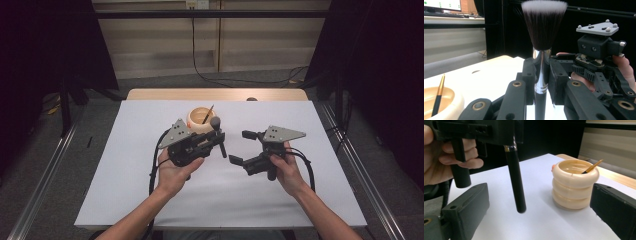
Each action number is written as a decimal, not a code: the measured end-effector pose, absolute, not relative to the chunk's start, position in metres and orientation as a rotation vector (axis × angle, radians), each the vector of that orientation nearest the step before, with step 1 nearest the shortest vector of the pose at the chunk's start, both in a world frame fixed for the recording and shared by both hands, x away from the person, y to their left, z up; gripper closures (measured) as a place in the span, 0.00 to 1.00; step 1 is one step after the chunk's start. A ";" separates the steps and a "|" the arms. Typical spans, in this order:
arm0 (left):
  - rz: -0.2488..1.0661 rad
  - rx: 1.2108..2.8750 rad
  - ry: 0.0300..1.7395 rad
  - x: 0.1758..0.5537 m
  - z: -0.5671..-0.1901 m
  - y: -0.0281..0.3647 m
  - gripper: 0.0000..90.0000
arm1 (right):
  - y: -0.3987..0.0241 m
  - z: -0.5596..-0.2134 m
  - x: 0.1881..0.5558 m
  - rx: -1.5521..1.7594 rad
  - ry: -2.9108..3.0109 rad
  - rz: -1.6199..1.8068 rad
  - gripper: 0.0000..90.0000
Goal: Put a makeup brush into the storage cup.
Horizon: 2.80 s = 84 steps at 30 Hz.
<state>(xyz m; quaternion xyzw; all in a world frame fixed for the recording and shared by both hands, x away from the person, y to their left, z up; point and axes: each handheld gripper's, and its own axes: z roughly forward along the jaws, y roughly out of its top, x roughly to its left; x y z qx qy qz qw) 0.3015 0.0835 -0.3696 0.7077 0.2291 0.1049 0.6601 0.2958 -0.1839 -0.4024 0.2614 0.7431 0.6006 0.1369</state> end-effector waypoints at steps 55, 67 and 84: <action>0.319 1.569 0.642 0.337 -0.344 0.144 0.86 | -0.276 -0.445 0.202 1.029 1.876 1.472 0.01; 0.349 1.586 0.653 0.359 -0.333 0.145 0.86 | -0.285 -0.445 0.188 1.047 1.845 1.481 0.01; 0.384 1.628 0.660 0.392 -0.332 0.125 0.86 | -0.283 -0.449 0.189 1.050 1.872 1.523 0.00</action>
